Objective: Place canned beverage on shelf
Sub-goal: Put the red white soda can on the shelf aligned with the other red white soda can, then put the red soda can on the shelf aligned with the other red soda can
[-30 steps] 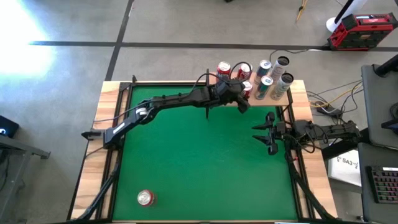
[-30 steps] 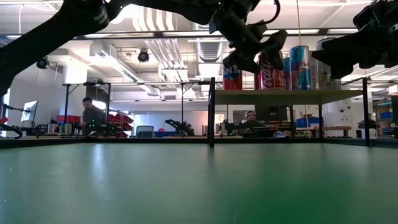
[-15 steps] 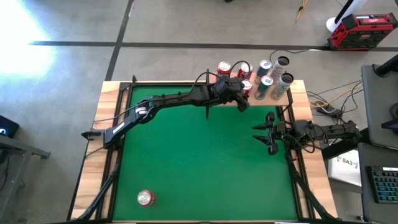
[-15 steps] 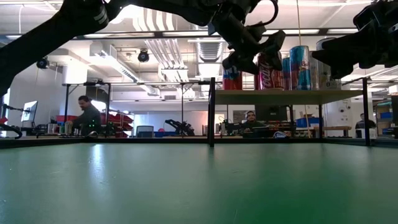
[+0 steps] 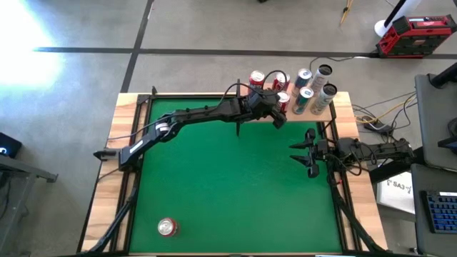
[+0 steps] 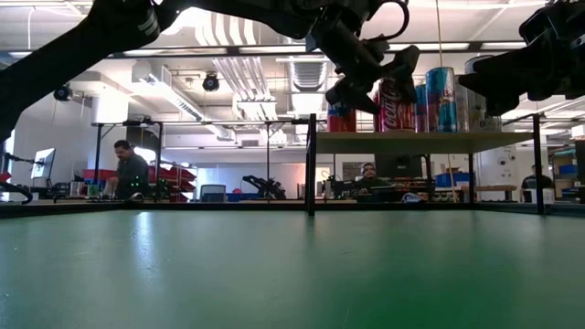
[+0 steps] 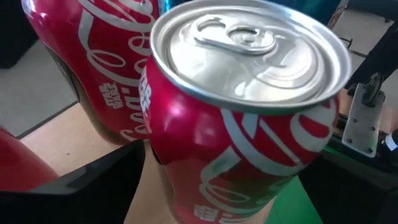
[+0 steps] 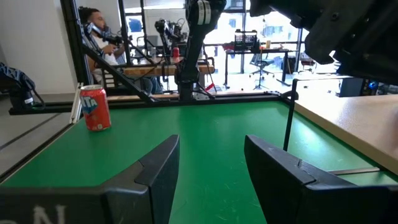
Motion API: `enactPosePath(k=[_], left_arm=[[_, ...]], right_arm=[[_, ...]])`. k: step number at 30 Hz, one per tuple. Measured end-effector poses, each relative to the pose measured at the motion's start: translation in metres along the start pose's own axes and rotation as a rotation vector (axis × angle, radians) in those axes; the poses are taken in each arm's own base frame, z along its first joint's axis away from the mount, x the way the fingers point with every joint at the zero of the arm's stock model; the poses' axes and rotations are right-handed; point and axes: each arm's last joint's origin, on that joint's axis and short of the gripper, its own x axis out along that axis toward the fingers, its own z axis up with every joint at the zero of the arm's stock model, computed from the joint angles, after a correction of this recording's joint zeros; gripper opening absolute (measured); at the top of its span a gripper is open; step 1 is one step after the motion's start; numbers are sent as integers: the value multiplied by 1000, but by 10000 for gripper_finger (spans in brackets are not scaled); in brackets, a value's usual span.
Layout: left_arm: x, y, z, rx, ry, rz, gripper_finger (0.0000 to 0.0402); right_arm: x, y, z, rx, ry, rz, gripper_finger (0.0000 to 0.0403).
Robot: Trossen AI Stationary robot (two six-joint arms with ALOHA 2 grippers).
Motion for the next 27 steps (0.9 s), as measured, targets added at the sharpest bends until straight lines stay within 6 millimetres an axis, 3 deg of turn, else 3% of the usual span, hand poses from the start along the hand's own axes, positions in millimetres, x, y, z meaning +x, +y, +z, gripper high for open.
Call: enactPosePath(k=[11, 27], left_arm=[[-1, 3, -3, -64, 28, 75, 399], [-20, 0, -7, -108, 174, 101, 399]], right_arm=[[0, 0, 0, 0, 0, 0, 173], [0, 0, 0, 0, 0, 0, 173]])
